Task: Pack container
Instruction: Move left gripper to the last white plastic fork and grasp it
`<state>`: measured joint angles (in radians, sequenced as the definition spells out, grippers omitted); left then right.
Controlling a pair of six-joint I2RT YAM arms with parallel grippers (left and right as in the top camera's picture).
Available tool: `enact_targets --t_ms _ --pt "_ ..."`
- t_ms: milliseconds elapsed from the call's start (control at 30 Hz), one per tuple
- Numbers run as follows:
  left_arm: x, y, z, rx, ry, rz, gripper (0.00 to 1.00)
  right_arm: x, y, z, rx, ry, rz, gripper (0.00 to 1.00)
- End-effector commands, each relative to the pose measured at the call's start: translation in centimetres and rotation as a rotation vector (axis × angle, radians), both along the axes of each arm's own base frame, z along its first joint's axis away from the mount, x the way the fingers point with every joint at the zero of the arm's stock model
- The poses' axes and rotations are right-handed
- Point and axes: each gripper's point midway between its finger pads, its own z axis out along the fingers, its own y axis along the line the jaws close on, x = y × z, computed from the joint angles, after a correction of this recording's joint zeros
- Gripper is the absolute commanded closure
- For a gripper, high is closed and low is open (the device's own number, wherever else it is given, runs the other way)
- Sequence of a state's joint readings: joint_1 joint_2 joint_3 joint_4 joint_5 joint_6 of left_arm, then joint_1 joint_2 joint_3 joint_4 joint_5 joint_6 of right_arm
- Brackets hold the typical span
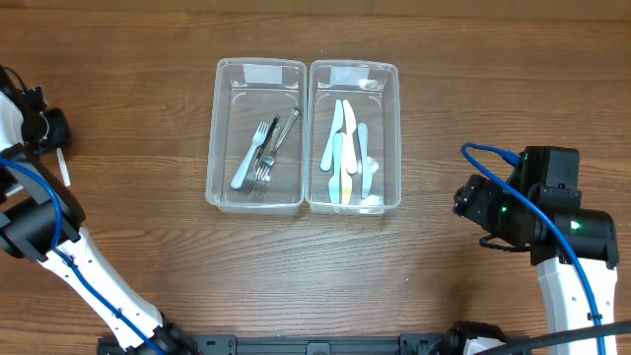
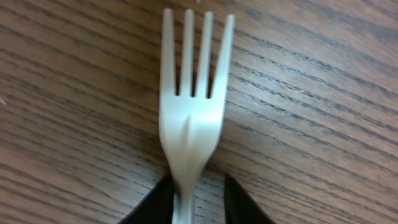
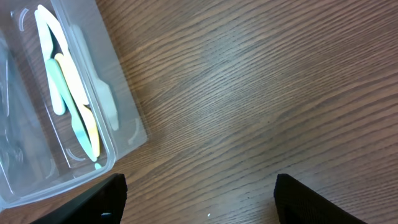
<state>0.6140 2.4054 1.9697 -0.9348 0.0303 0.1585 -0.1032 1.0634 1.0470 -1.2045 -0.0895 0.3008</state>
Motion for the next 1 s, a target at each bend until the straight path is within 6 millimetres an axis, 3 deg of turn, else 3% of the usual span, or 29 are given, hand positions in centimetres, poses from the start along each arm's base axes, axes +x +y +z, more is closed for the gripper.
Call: enact_targets --t_ms 0,333,500,567,667,767,800,967 --pt "-1.0 -1.5 -3.9 -0.066 0.076 -0.008 0.83 0.1 0.1 0.2 0.004 -0.009 -0.001 0.22" --pt "-1.8 -1.5 -3.8 -0.061 0.11 0.003 0.96 0.1 0.1 0.2 0.004 -0.009 -0.001 0.22" --pt "-1.5 -1.9 -1.3 -0.063 0.082 0.04 0.96 0.1 0.1 0.2 0.003 -0.011 -0.001 0.22" --pt "-1.0 -2.2 0.9 -0.048 0.049 0.044 0.96 0.3 0.1 0.3 0.002 -0.017 -0.001 0.22" --pt "0.0 -3.2 5.7 -0.007 -0.023 0.034 0.96 0.5 0.1 0.4 0.001 -0.029 -0.001 0.22" --pt "0.8 -5.4 11.6 0.024 -0.117 0.006 0.96 0.8 0.0 0.5 -0.001 -0.043 -0.001 0.22" --pt "1.3 -7.4 15.2 0.034 -0.181 -0.031 0.96 1.1 -0.1 0.6 -0.005 -0.053 -0.002 0.22" --pt "1.6 -15.2 24.3 0.087 -0.342 -0.183 0.96 1.7 -0.3 1.0 -0.015 -0.083 -0.006 0.22"
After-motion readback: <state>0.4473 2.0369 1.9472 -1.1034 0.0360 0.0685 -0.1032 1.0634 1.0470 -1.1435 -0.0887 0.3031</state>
